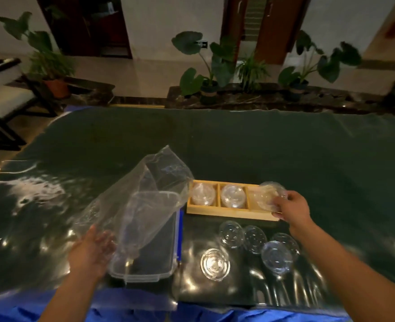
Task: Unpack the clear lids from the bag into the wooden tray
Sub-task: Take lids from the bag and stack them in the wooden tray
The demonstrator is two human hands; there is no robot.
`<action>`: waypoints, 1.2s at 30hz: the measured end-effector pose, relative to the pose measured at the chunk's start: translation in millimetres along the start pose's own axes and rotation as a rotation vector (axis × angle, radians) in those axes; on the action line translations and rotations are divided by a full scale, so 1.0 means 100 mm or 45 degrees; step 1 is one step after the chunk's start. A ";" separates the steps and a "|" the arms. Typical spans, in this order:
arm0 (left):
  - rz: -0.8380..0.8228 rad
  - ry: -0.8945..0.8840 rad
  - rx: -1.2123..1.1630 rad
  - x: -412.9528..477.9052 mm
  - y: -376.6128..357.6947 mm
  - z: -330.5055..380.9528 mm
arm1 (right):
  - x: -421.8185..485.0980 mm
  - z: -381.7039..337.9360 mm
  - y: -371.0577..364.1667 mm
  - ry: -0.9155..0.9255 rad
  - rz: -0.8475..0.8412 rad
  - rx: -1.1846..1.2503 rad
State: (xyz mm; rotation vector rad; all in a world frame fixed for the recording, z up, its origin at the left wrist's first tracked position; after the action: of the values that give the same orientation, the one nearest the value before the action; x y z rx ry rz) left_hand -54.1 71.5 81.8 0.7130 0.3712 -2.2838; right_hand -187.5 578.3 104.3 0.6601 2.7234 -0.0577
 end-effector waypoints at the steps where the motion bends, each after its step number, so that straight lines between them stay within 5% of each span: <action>1: -0.006 -0.015 0.015 -0.03 -0.02 0.02 | 0.10 0.01 0.03 0.000 0.019 -0.039; 18: -0.046 -0.056 0.059 -0.17 -0.57 -0.12 | 1.05 0.40 -0.10 0.153 -0.081 -1.005; 27: -0.055 -0.041 0.104 -0.14 -0.66 -0.21 | 1.07 0.33 -0.30 0.466 -0.181 -1.524; 36: -0.085 0.001 0.055 -0.04 -0.66 -0.17 | 1.07 0.33 -0.28 0.535 -0.258 -1.552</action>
State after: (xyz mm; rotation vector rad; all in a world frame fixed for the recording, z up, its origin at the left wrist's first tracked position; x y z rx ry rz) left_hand -91.6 128.0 74.4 0.7338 0.3517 -2.3607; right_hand -279.3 596.8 36.3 0.0076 2.4793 1.6681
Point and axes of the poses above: each hand's wrist, its own x-axis towards the middle knuckle, its own y-axis out of the back of the hand, z = x × y, the point moved 6 cm from there along x, towards the middle knuckle, and after that the axes turned 13 degrees about x, right-handed, at the moved point
